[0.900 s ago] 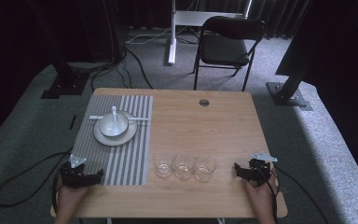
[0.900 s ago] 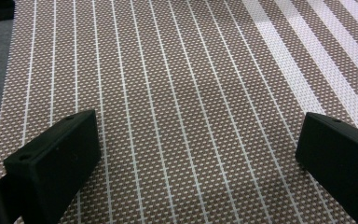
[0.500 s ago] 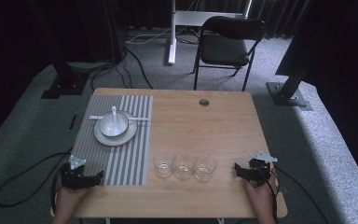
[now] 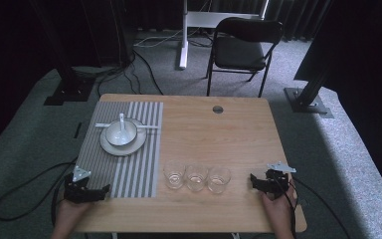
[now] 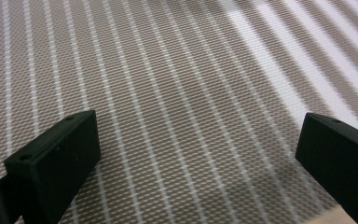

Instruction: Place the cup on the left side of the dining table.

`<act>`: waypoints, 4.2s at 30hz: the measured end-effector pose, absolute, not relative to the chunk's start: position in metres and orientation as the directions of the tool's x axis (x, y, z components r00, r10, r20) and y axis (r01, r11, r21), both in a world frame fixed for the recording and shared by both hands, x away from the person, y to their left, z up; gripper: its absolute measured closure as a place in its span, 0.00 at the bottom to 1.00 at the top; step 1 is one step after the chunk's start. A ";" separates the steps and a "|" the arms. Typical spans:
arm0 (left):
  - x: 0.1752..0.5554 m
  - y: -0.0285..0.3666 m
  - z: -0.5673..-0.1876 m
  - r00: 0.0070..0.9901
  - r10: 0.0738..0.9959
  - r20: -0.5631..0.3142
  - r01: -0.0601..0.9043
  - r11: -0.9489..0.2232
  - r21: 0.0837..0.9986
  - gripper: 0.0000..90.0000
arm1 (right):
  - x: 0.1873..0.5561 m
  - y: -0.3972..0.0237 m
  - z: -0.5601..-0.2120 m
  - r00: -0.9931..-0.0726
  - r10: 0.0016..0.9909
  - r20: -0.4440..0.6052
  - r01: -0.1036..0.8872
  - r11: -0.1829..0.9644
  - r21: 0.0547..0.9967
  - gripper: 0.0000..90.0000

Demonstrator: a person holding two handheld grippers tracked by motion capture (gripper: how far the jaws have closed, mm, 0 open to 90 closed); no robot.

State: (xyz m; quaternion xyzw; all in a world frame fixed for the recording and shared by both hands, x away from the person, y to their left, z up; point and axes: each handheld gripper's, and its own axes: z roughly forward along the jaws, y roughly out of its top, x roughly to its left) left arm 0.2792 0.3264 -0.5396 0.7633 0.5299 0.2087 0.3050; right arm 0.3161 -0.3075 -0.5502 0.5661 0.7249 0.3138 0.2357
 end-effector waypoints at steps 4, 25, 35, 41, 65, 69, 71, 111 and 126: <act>0.278 0.321 -0.536 0.387 0.922 -0.010 0.666 -0.273 0.694 0.00 | 0.316 -0.307 -0.550 -0.248 0.969 0.014 0.673 0.162 0.722 0.14; 0.273 0.291 -0.527 0.510 0.860 -0.023 0.622 -0.350 0.700 0.00 | 0.316 -0.308 -0.550 -0.248 0.969 0.013 0.673 0.162 0.722 0.14; 0.271 0.277 -0.518 0.569 0.822 -0.040 0.580 -0.366 0.728 0.00 | 0.316 -0.308 -0.550 -0.248 0.969 0.013 0.673 0.162 0.722 0.14; 0.271 0.270 -0.516 0.601 0.799 -0.040 0.559 -0.383 0.735 0.00 | 0.316 -0.308 -0.550 -0.248 0.969 0.014 0.673 0.162 0.722 0.14; 0.284 0.239 -0.503 0.677 0.735 -0.034 0.512 -0.438 0.739 0.00 | 0.316 -0.308 -0.550 -0.248 0.969 0.014 0.673 0.162 0.722 0.14; 0.286 0.233 -0.500 0.692 0.721 -0.023 0.500 -0.456 0.736 0.00 | 0.316 -0.307 -0.550 -0.248 0.969 0.014 0.673 0.162 0.722 0.14; 0.287 0.230 -0.499 0.696 0.718 -0.022 0.498 -0.460 0.736 0.00 | 0.316 -0.308 -0.550 -0.248 0.969 0.014 0.673 0.162 0.722 0.14; 0.307 0.168 -0.475 0.817 0.576 0.017 0.370 -0.546 0.752 0.00 | 0.316 -0.308 -0.550 -0.249 0.969 0.012 0.673 0.163 0.722 0.14; 0.316 0.143 -0.471 0.843 0.537 0.021 0.347 -0.574 0.742 0.00 | 0.316 -0.308 -0.550 -0.249 0.968 0.012 0.672 0.164 0.722 0.14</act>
